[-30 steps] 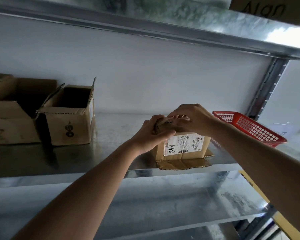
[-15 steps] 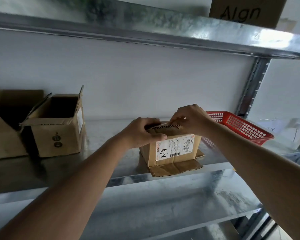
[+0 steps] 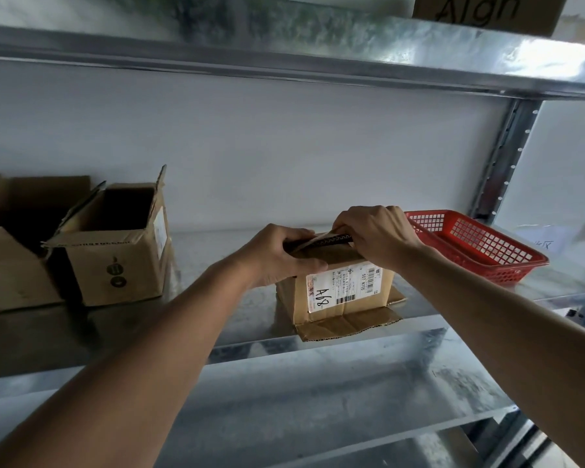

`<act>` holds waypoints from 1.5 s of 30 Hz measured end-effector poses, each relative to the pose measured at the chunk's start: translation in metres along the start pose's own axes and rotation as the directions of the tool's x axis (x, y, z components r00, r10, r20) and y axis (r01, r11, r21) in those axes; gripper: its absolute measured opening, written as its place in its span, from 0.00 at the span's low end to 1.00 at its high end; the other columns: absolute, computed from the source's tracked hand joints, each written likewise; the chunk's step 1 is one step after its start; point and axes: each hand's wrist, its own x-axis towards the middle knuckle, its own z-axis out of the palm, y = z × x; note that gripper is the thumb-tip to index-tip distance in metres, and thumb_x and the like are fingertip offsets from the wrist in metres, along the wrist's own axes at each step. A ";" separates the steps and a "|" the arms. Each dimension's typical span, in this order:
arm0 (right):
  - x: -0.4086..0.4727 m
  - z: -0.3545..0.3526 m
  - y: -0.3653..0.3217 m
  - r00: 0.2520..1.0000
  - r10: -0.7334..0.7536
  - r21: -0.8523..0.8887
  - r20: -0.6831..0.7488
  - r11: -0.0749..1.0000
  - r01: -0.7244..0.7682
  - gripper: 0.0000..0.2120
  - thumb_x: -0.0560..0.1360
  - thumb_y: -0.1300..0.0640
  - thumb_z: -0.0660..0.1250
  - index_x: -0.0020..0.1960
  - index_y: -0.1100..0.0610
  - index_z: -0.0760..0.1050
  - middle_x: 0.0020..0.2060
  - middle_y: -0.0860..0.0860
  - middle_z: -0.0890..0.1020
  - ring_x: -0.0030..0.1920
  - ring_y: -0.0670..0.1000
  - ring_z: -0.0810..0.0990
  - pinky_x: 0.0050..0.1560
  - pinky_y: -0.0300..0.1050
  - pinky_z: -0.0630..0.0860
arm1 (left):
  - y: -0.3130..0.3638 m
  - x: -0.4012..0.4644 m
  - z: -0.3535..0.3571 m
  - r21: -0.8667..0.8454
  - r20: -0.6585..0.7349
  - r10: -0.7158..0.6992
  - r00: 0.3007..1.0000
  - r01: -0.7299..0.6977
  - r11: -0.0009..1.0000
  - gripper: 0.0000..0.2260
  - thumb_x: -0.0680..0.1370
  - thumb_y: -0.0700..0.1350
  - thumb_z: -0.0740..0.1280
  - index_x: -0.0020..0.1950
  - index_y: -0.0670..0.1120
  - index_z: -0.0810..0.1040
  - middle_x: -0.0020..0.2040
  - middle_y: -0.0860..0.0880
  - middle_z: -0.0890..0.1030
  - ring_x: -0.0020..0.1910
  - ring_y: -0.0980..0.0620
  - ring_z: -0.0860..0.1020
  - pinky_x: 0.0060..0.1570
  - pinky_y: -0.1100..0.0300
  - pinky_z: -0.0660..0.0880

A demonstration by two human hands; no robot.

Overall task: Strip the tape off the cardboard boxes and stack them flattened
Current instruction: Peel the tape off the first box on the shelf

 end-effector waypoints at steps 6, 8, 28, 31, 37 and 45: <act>0.001 0.000 0.002 0.999 -0.040 0.066 0.037 0.997 0.038 0.11 0.81 0.65 0.64 0.60 0.56 0.81 0.51 0.50 0.86 0.44 0.54 0.83 0.40 0.51 0.79 | 0.007 -0.001 -0.002 0.042 0.032 -0.018 0.999 0.016 0.999 0.21 0.68 0.60 0.80 0.59 0.64 0.80 0.53 0.60 0.86 0.53 0.58 0.85 0.56 0.51 0.83; 0.006 -0.002 0.007 0.992 -0.086 0.135 0.091 0.988 0.074 0.10 0.81 0.65 0.66 0.58 0.56 0.82 0.50 0.50 0.85 0.45 0.52 0.83 0.43 0.51 0.81 | 0.009 0.000 -0.005 0.063 0.049 -0.028 0.998 0.025 0.998 0.22 0.69 0.59 0.80 0.61 0.62 0.80 0.52 0.60 0.86 0.52 0.58 0.84 0.56 0.50 0.83; -0.022 -0.010 0.052 0.987 -0.082 0.044 0.139 0.996 0.077 0.10 0.80 0.62 0.68 0.60 0.54 0.80 0.50 0.50 0.84 0.44 0.52 0.84 0.44 0.49 0.83 | 0.046 0.054 0.043 0.491 -0.228 0.050 0.972 0.071 0.869 0.10 0.77 0.57 0.73 0.53 0.54 0.88 0.49 0.54 0.86 0.49 0.52 0.82 0.52 0.50 0.81; -0.018 -0.008 0.052 0.983 -0.105 0.008 0.148 0.994 0.105 0.11 0.80 0.63 0.68 0.61 0.55 0.79 0.51 0.51 0.85 0.44 0.52 0.84 0.44 0.51 0.83 | 0.041 0.051 0.047 0.452 -0.286 0.031 0.958 0.106 0.886 0.08 0.77 0.56 0.74 0.50 0.53 0.88 0.44 0.55 0.86 0.45 0.54 0.82 0.49 0.51 0.82; -0.014 -0.008 0.053 0.980 -0.114 -0.014 0.161 0.993 0.118 0.11 0.80 0.64 0.68 0.61 0.55 0.79 0.50 0.50 0.85 0.43 0.51 0.83 0.44 0.50 0.83 | 0.043 0.053 0.046 0.435 -0.274 0.034 0.961 0.092 0.896 0.12 0.79 0.59 0.71 0.43 0.53 0.87 0.37 0.57 0.83 0.40 0.57 0.80 0.38 0.59 0.73; -0.016 -0.007 0.051 0.989 -0.053 -0.007 0.139 0.999 0.054 0.15 0.79 0.66 0.63 0.62 0.55 0.79 0.53 0.50 0.84 0.44 0.53 0.83 0.45 0.53 0.82 | 0.044 0.049 0.047 0.474 -0.207 0.068 0.976 0.040 0.879 0.07 0.80 0.53 0.71 0.55 0.57 0.88 0.50 0.53 0.87 0.48 0.51 0.82 0.52 0.47 0.80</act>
